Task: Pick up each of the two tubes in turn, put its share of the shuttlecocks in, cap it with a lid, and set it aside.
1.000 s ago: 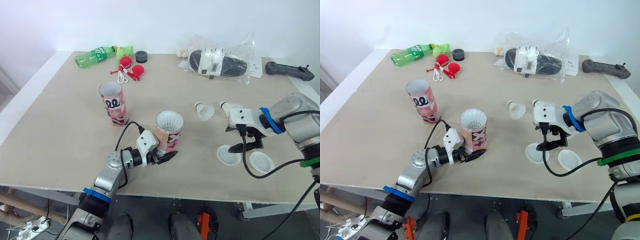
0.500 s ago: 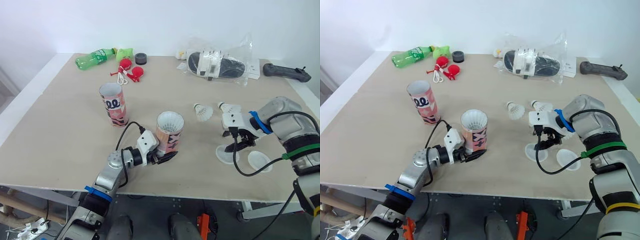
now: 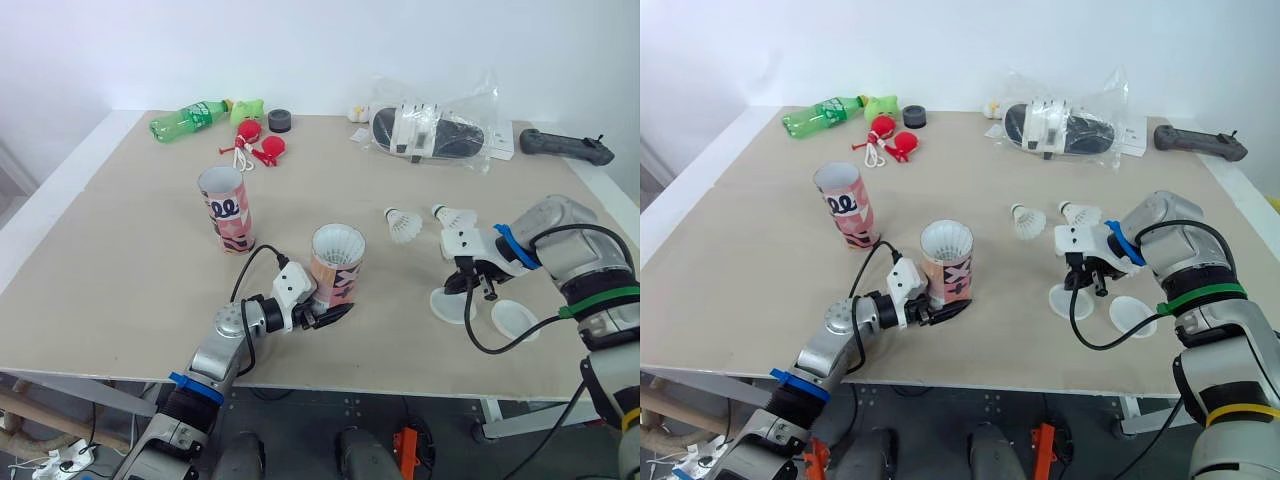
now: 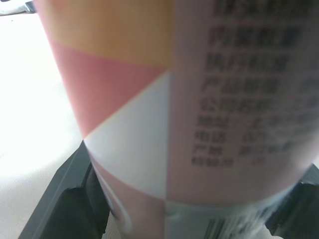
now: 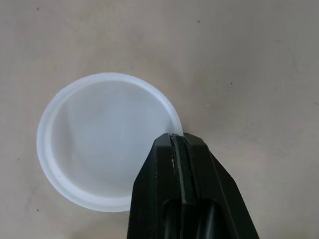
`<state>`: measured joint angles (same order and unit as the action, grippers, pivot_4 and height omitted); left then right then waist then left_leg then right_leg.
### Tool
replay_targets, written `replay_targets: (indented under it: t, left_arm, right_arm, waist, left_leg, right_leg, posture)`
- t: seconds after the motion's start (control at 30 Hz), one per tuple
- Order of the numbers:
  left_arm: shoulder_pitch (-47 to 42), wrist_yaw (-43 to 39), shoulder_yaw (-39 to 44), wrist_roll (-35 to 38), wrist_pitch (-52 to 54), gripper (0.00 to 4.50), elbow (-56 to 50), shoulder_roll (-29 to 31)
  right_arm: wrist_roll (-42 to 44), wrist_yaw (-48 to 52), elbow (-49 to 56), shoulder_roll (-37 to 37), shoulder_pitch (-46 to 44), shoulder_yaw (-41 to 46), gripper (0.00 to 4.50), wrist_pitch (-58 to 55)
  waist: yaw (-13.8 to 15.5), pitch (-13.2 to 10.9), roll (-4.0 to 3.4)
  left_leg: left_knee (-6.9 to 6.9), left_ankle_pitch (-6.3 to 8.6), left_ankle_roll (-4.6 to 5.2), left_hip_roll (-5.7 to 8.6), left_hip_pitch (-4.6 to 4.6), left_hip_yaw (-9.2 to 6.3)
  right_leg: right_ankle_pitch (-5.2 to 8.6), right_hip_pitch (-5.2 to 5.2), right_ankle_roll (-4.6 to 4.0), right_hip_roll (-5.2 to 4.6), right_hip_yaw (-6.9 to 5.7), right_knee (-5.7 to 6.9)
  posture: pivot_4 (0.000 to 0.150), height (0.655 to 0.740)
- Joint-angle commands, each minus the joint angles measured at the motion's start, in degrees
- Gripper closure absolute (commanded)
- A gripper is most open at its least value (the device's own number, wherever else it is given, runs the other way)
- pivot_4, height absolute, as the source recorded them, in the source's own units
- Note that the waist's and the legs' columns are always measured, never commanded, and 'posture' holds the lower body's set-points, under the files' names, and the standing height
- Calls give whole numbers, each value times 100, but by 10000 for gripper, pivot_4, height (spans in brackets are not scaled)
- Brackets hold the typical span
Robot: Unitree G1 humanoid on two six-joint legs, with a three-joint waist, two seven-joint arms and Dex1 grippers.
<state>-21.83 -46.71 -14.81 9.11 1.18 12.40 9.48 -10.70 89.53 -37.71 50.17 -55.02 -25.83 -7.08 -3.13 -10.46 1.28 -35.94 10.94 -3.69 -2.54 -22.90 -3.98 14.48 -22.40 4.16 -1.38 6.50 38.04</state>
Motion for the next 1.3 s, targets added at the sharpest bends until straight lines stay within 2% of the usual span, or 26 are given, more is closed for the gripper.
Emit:
replay_targets:
  t: [0.03, 0.1, 0.23, 0.4, 0.8, 1.3]
  left_arm:
    - [31, -48, -84, -54, 29, 12336, 115, -11]
    - [32, -61, -86, -51, 28, 12336, 121, -8]
    - [-13, -84, -71, -48, 6, 12336, 203, -9]
    - [-45, -130, -74, -58, -17, 12336, 274, -17]
    - [-99, -148, -73, -64, -40, 12336, 372, -30]
    - [-72, -105, -61, -53, -8, 12336, 325, -68]
  right_arm:
    - [1410, 297, 636, -75, -776, 323, 44547, -858]
    - [2052, 297, 873, -134, -1245, 423, 44547, -1311]
    - [3003, 297, 1090, -356, -2095, 536, 44547, -2007]
    - [3545, 297, 1194, -590, -2741, 369, 44547, -2362]
    - [3333, 297, 1349, -790, -3083, -902, 44547, -2144]
    - [2904, 297, 1209, -919, -3025, -1196, 44547, -1575]
  waist:
    - [-47, -17, -29]
    - [-91, -27, -68]
    - [-103, -26, -71]
    - [-93, -25, -69]
    - [-106, -25, -70]
    - [-101, -25, -70]
  left_leg:
    - [0, 0, 0, 0, -1, 0]
    - [1, 0, 0, 2, -11, 1]
    - [23, 0, 1, 1, -21, -7]
    - [30, 5, 1, 2, -39, -8]
    - [30, 5, 1, 1, -48, -7]
    - [31, 5, 1, 1, -50, -8]
  right_leg:
    - [-1, -2, 0, 0, 2, 0]
    - [-5, -14, 5, 0, 10, 0]
    - [9, -27, 2, 3, 2, 0]
    - [23, -42, 1, -1, -3, -1]
    - [19, -59, -2, 1, -3, 1]
    - [19, -61, -1, 0, -3, 1]
  posture:
    - [1500, 7400]
    - [1500, 7400]
    - [1500, 7400]
    - [1500, 7400]
    - [1500, 7400]
    - [1500, 7400]
